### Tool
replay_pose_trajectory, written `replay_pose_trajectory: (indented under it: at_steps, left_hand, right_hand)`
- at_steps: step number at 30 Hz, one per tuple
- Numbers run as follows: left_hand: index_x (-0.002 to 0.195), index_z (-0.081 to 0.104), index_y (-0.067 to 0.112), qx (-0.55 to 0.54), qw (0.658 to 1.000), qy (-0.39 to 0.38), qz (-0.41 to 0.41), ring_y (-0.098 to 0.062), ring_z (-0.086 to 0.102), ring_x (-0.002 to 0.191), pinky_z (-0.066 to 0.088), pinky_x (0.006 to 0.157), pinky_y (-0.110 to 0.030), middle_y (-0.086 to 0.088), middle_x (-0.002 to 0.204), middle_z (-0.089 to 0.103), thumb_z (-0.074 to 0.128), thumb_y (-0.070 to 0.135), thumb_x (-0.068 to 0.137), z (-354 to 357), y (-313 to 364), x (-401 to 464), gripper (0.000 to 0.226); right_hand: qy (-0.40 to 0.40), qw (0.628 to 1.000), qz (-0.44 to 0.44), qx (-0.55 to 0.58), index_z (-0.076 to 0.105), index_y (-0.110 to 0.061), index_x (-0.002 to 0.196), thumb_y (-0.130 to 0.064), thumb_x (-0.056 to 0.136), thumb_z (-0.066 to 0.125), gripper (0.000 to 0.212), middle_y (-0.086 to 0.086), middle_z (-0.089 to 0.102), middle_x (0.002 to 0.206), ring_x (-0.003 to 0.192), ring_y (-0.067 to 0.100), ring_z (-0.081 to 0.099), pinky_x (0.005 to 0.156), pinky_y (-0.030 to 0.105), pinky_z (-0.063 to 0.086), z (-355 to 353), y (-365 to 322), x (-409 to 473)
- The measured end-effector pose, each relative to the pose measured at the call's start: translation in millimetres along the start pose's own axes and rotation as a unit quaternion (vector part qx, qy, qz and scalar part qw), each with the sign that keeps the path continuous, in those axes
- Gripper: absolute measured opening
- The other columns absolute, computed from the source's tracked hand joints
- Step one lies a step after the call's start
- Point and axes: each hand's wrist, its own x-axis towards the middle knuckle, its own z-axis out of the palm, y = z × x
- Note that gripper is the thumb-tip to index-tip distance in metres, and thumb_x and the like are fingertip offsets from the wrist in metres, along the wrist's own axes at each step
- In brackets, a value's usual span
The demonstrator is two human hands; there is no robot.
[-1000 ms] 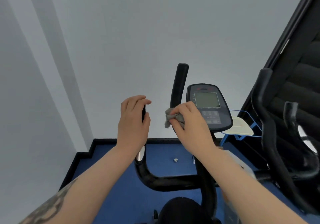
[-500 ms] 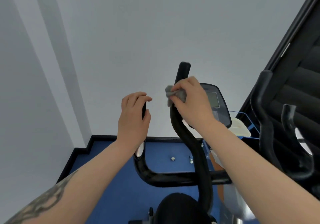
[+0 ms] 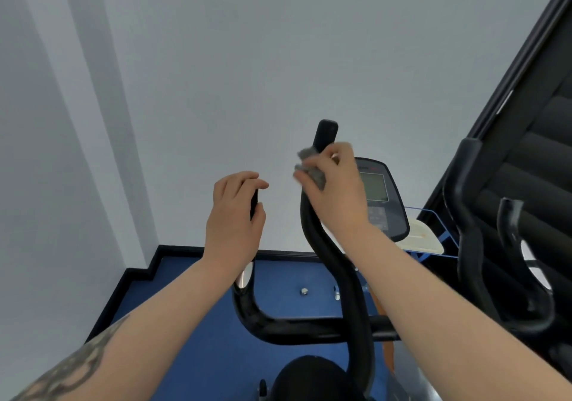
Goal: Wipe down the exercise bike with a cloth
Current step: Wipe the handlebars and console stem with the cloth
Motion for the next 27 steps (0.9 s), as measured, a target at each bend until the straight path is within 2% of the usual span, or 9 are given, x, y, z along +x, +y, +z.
replay_pose_trajectory:
  at_steps: [3, 7, 9, 12, 13, 16, 19, 24, 27]
  left_hand:
    - [0.113, 0.059, 0.024, 0.0, 1.0, 0.002, 0.001, -0.007, 0.036, 0.123, 0.032, 0.074, 0.0, 0.016, 0.125, 0.049, 0.059, 0.001, 0.086, 0.7, 0.3, -0.2, 0.036]
    - [0.112, 0.061, 0.022, -0.004, 1.0, 0.002, -0.003, -0.008, 0.037, 0.121, 0.032, 0.074, -0.001, 0.015, 0.124, 0.05, 0.059, -0.001, 0.085, 0.6, 1.0, 0.7, 0.035]
    - [0.112, 0.06, 0.022, -0.001, 1.0, 0.003, -0.003, -0.009, 0.037, 0.121, 0.032, 0.073, -0.004, 0.014, 0.124, 0.051, 0.059, -0.001, 0.084, 0.1, 1.2, 0.4, 0.036]
    - [0.112, 0.06, 0.023, 0.002, 1.0, -0.001, -0.004, -0.009, 0.036, 0.121, 0.032, 0.071, -0.005, 0.014, 0.124, 0.051, 0.059, -0.001, 0.084, 0.1, 1.6, 0.2, 0.036]
    - [0.112, 0.06, 0.023, 0.002, 1.0, 0.0, -0.006, -0.009, 0.036, 0.121, 0.032, 0.071, -0.005, 0.015, 0.124, 0.051, 0.059, 0.0, 0.084, 0.2, 1.6, 0.2, 0.036]
    - [0.111, 0.06, 0.023, 0.002, 1.0, -0.002, -0.006, -0.008, 0.036, 0.12, 0.032, 0.072, -0.005, 0.015, 0.124, 0.051, 0.058, 0.0, 0.084, 0.0, 1.7, 0.5, 0.036]
    - [0.112, 0.06, 0.022, 0.0, 1.0, -0.005, -0.007, -0.009, 0.035, 0.121, 0.031, 0.072, -0.006, 0.014, 0.125, 0.051, 0.058, -0.001, 0.085, -1.7, 2.0, 0.3, 0.035]
    - [0.112, 0.06, 0.021, -0.008, 1.0, -0.009, -0.005, -0.01, 0.036, 0.121, 0.031, 0.075, -0.009, 0.013, 0.126, 0.051, 0.058, 0.0, 0.085, -2.5, 0.3, -0.4, 0.035]
    - [0.111, 0.061, 0.021, -0.012, 1.0, -0.005, -0.005, -0.01, 0.037, 0.12, 0.032, 0.075, -0.008, 0.014, 0.124, 0.051, 0.058, 0.0, 0.085, -1.2, 0.4, 0.7, 0.034]
  right_hand:
    - [-0.054, 0.998, -0.031, 0.017, 0.066, -0.013, 0.115, -0.012, 0.09, 0.062, 0.026, -0.011, 0.037, 0.116, 0.103, -0.01, 0.044, 0.088, 0.005, 0.036, -6.8, 6.7, -24.7]
    - [0.0, 0.998, -0.019, 0.052, 0.059, -0.02, 0.124, -0.007, 0.084, 0.065, 0.042, -0.006, 0.047, 0.116, 0.102, -0.011, 0.044, 0.089, -0.001, 0.032, -24.2, 1.8, 11.4]
    - [-0.013, 0.999, -0.009, 0.047, 0.061, -0.019, 0.117, -0.011, 0.083, 0.069, 0.036, -0.008, 0.047, 0.114, 0.104, -0.006, 0.047, 0.088, 0.004, 0.035, -21.1, -5.7, 18.5]
    - [-0.074, 0.997, -0.029, -0.015, 0.068, -0.009, 0.107, -0.008, 0.084, 0.07, 0.023, -0.003, 0.053, 0.109, 0.104, 0.014, 0.055, 0.087, 0.03, 0.048, -13.9, -2.9, 6.3]
    - [-0.074, 0.997, -0.031, -0.012, 0.069, -0.01, 0.105, -0.007, 0.083, 0.069, 0.022, -0.002, 0.055, 0.107, 0.102, 0.015, 0.055, 0.085, 0.032, 0.049, -14.3, -2.3, 5.6]
    - [-0.005, 0.999, -0.037, -0.01, 0.066, -0.017, 0.113, -0.007, 0.082, 0.066, 0.033, -0.005, 0.058, 0.111, 0.104, 0.013, 0.052, 0.081, 0.024, 0.043, -18.3, -7.4, 25.1]
    - [0.05, 0.996, -0.038, -0.07, 0.065, -0.023, 0.114, -0.01, 0.083, 0.064, 0.034, -0.011, 0.065, 0.106, 0.103, 0.012, 0.048, 0.068, 0.027, 0.042, -18.8, -15.7, 33.3]
    - [-0.091, 0.99, -0.041, -0.095, 0.067, -0.022, 0.105, -0.008, 0.087, 0.055, 0.026, -0.015, 0.067, 0.093, 0.1, 0.008, 0.047, 0.07, 0.037, 0.052, -9.5, -16.0, 13.0]
    - [-0.016, 0.994, -0.066, -0.088, 0.066, -0.021, 0.106, -0.009, 0.084, 0.061, 0.025, -0.013, 0.066, 0.101, 0.1, 0.009, 0.046, 0.067, 0.03, 0.047, -17.8, -18.3, 33.4]
